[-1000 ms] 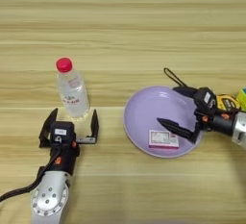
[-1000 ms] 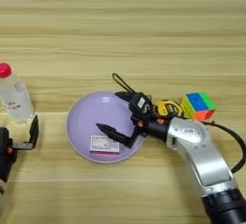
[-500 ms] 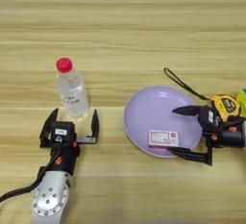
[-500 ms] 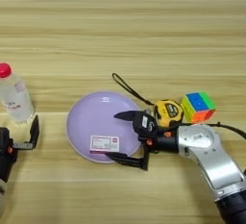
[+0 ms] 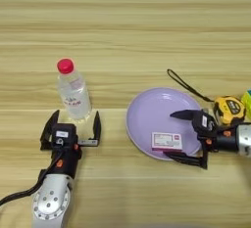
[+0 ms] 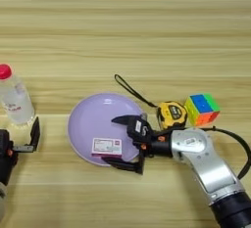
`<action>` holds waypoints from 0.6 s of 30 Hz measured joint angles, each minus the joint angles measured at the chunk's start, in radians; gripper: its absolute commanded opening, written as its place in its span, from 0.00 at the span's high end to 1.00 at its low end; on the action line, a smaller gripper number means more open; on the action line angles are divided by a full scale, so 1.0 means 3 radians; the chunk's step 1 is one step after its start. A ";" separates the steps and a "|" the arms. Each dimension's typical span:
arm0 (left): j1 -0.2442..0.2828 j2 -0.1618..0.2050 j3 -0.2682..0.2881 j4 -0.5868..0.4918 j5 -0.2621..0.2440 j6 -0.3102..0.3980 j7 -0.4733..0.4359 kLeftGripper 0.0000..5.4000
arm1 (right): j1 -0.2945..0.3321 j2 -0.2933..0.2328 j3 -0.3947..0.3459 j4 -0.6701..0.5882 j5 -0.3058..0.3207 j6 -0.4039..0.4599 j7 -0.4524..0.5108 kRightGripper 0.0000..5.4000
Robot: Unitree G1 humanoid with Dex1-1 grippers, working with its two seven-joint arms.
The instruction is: Move the objects on the table
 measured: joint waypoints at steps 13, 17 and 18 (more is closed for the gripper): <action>0.0000 -0.0010 -0.0005 -0.0003 0.0001 0.0011 0.0000 0.00 | -0.0092 -0.0053 0.0092 0.0049 -0.0235 -0.0015 -0.0054 0.00; 0.0000 -0.0024 -0.0011 -0.0003 0.0008 0.0012 0.0001 0.00 | -0.0140 -0.0060 0.0121 0.0063 -0.0283 -0.0011 -0.0053 0.00; 0.0000 -0.0027 -0.0011 -0.0003 0.0008 0.0012 0.0001 0.00 | -0.0151 -0.0060 0.0121 0.0064 -0.0284 -0.0012 -0.0053 0.00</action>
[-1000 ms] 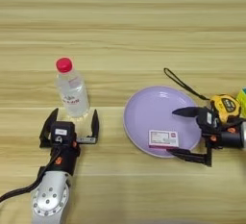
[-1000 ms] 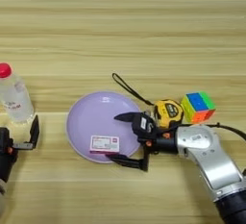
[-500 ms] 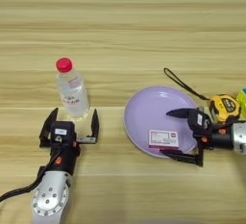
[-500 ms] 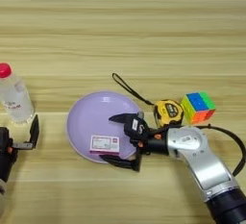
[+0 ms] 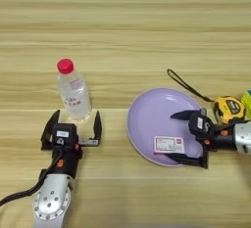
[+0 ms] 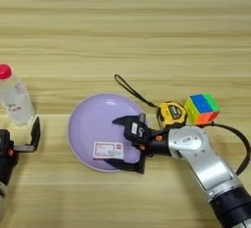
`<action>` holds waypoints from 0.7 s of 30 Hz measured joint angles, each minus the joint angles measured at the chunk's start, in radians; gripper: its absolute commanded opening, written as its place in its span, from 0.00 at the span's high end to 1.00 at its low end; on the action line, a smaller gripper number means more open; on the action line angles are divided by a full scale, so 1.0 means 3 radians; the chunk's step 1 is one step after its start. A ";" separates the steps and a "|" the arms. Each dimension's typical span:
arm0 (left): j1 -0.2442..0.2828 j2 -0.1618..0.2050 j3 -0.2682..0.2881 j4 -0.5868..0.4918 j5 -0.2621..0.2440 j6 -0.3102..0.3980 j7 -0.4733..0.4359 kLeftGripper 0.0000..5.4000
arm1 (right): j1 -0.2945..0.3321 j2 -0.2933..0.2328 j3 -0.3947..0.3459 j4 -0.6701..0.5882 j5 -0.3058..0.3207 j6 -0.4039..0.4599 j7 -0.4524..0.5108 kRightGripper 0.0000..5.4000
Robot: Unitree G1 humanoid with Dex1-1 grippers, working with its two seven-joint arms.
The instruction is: Move the objects on the table
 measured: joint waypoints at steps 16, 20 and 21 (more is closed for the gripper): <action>0.0001 -0.0019 -0.0001 -0.0011 0.0008 0.0008 0.0026 0.00 | -0.0045 -0.0099 0.0099 -0.0025 -0.0126 -0.0065 0.0083 0.00; 0.0001 -0.0020 -0.0002 -0.0015 0.0008 0.0008 0.0027 0.00 | -0.0045 -0.0101 0.0109 -0.0020 -0.0141 -0.0069 0.0081 0.00; 0.0002 -0.0019 -0.0002 -0.0016 0.0008 0.0008 0.0027 0.00 | -0.0045 -0.0101 0.0113 -0.0019 -0.0146 -0.0069 0.0080 0.00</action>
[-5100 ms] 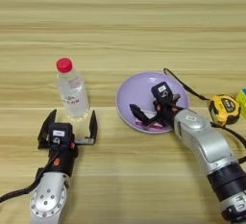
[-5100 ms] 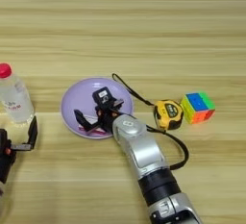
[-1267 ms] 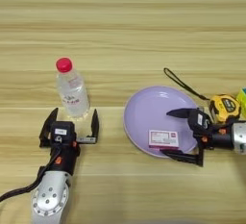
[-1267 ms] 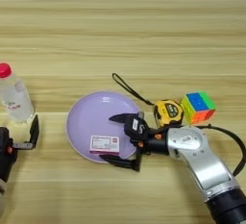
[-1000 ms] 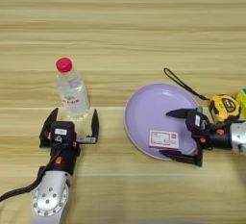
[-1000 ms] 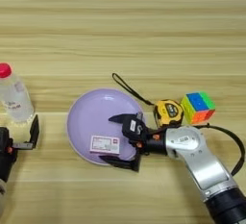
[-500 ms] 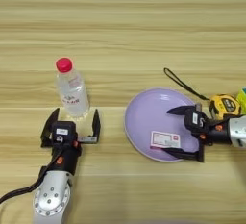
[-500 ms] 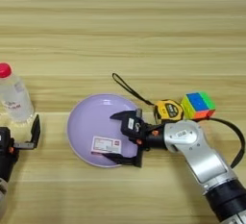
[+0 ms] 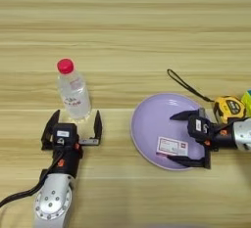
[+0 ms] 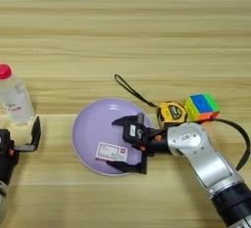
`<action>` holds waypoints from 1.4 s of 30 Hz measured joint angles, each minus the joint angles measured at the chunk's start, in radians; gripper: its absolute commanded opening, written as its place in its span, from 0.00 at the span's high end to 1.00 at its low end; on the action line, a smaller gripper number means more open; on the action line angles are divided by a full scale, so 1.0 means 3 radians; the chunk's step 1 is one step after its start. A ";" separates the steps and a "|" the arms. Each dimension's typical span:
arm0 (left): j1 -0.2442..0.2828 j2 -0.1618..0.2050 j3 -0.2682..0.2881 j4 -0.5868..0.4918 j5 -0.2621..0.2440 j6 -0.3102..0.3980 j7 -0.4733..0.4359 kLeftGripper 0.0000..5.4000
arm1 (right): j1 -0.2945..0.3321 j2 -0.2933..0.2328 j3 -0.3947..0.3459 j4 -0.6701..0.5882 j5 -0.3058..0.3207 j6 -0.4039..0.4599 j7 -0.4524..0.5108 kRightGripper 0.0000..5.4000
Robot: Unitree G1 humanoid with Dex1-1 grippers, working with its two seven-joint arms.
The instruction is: Move the objects on the table
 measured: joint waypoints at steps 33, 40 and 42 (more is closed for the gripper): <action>0.0057 0.0000 -0.0002 -0.0054 0.0000 0.0003 0.0002 0.00 | -0.0005 -0.0037 0.0050 0.0037 -0.0102 -0.0054 -0.0031 0.61; 0.0062 0.0002 0.0001 -0.0054 0.0000 0.0002 0.0001 0.00 | 0.0016 0.0016 0.0039 0.0017 -0.0121 0.0002 -0.0240 0.61; 0.0063 0.0002 0.0001 -0.0054 -0.0001 0.0002 0.0001 0.00 | 0.0053 0.0047 0.0028 -0.0034 -0.0116 0.0046 -0.0315 0.61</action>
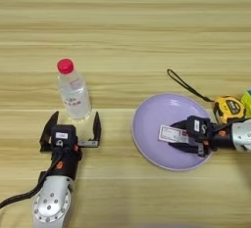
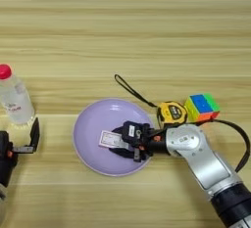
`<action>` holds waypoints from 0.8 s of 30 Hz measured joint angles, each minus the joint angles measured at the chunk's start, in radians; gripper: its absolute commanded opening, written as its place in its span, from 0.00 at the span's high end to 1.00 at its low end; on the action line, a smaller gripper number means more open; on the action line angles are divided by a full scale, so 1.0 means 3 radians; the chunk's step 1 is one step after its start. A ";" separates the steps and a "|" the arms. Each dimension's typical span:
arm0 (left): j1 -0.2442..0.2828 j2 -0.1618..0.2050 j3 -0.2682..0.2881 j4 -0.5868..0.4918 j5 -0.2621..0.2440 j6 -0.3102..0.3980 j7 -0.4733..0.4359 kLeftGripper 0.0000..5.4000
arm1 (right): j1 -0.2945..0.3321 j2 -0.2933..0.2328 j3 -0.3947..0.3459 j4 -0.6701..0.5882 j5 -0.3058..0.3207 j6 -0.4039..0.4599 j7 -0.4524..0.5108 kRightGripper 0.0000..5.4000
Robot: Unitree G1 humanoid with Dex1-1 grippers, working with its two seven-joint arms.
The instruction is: Move the objects on the table
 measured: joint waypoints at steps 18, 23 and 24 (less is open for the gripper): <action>-0.0003 -0.0001 0.0005 -0.0001 -0.0001 0.0000 0.0000 0.00 | 0.0284 0.0079 -0.0640 -0.0875 0.0324 0.0615 -0.0551 0.61; -0.0012 -0.0007 0.0004 0.0003 0.0000 0.0000 0.0004 0.00 | 0.0469 -0.0041 -0.0952 -0.1027 0.0477 0.0693 -0.0573 0.61; -0.0017 -0.0007 0.0004 0.0004 0.0000 0.0000 0.0004 0.00 | 0.0512 -0.0062 -0.1003 -0.1038 0.0496 0.0696 -0.0575 0.61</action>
